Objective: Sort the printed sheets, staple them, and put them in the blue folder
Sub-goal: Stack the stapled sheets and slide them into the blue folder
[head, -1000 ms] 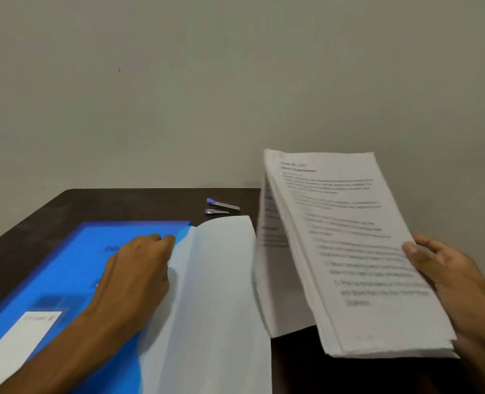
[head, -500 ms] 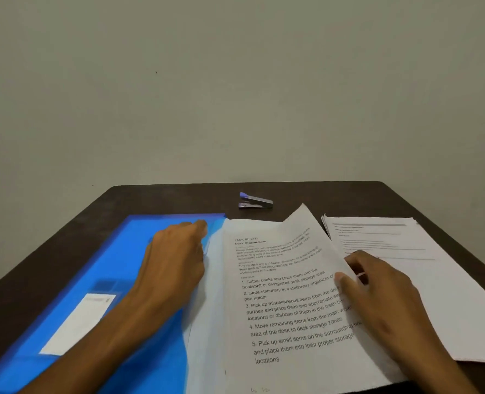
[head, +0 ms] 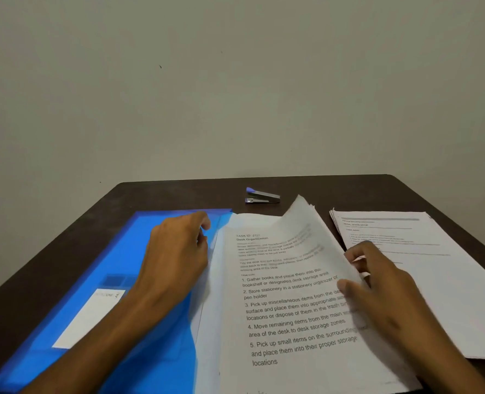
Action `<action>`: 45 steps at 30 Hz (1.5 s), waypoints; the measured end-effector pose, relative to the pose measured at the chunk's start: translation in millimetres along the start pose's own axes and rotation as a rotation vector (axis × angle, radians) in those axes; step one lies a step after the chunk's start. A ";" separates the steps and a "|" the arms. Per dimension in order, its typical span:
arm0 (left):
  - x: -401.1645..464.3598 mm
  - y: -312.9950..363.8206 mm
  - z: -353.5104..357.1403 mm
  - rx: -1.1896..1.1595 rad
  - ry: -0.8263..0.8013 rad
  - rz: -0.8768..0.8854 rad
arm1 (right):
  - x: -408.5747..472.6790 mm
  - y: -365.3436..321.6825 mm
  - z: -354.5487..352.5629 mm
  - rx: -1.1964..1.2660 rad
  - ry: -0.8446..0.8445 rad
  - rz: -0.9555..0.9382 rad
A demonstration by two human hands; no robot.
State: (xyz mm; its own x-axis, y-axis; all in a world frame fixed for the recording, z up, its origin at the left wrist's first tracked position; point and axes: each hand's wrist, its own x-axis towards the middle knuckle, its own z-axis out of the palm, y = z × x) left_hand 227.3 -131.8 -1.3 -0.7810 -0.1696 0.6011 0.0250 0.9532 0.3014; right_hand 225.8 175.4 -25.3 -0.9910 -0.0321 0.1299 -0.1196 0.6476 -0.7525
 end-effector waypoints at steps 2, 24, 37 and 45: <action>1.3 0.4 -2.6 -0.038 -0.005 -0.020 | -2.7 -1.5 -12.7 0.261 -0.032 0.061; -0.9 -1.9 -4.6 0.021 -0.045 0.002 | 27.7 -24.3 -7.8 0.594 -0.245 0.129; 1.9 -3.3 -6.0 0.087 -0.137 0.052 | 49.0 -31.8 43.7 0.353 -0.013 -0.018; 0.5 -5.1 -15.3 0.075 -0.305 0.033 | 48.2 -18.4 45.4 0.209 0.043 -0.034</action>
State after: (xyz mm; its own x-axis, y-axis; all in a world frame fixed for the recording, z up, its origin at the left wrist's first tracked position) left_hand 236.4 -140.6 8.8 -0.9319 -0.0659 0.3567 0.0165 0.9747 0.2231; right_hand 177.5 127.4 -34.5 -0.9832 -0.0160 0.1820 -0.1677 0.4747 -0.8640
